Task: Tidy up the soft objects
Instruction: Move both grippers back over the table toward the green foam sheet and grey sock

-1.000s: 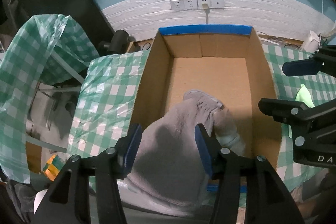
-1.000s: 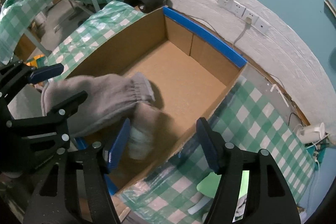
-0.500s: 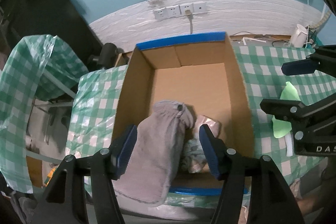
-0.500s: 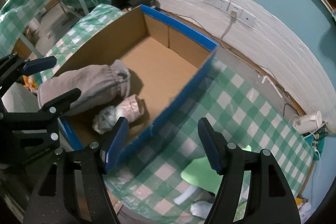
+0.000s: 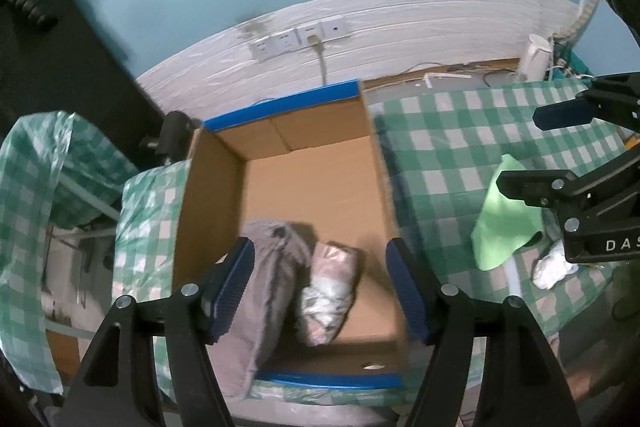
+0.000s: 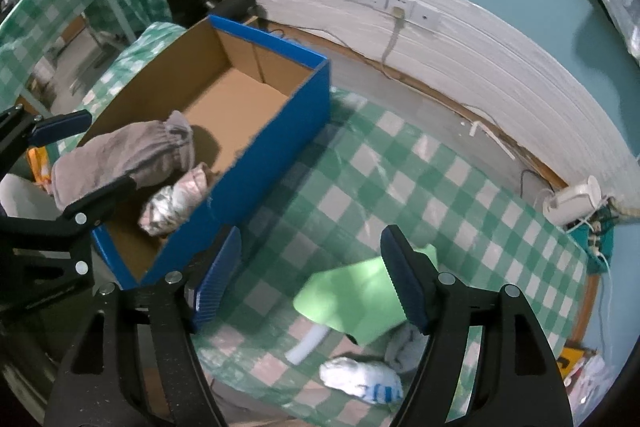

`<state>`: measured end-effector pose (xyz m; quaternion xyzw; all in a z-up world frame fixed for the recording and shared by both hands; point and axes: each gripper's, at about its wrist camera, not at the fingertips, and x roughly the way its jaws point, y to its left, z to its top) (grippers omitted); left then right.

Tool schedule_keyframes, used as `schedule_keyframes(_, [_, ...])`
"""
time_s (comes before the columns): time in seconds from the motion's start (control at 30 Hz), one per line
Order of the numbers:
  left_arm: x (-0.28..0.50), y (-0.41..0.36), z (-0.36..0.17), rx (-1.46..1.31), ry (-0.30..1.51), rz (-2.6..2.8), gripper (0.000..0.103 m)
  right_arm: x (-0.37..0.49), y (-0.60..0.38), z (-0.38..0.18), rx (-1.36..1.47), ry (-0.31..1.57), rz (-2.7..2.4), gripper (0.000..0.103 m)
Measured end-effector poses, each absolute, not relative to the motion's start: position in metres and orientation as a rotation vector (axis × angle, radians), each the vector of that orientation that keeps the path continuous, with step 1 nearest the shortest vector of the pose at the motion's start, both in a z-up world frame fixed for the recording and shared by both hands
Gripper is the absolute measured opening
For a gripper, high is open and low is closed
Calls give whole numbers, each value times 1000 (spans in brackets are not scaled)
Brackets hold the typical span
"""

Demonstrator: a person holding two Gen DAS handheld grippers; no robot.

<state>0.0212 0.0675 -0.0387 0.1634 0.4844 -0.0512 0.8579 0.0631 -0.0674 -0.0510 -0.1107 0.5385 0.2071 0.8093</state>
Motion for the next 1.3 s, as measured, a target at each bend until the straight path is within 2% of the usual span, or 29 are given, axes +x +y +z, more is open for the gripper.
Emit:
schedule_keyframes(0.3, [18,20,-45,405,1013,-202,73,56,-119,-55,-196,1164,367,74])
schedule_keyframes(0.73, [19,-46,-81,499,1090,-319,73,40,-192,-72,-113,1202,281,75])
schedule_keyframes(0.9, [14,-63,-92,538,1111,-354,73,33,-215,-86,-89,1232,249,75])
schedule_keyframes(1.03, [11,-75,-100,552,1133,-388,78,30,-231,-104,-54,1269,220,75])
schedule_keyframes(1.3, [9,-92,-128,584,1192,-443,78,26,-239,-130,-38,1332,211,75])
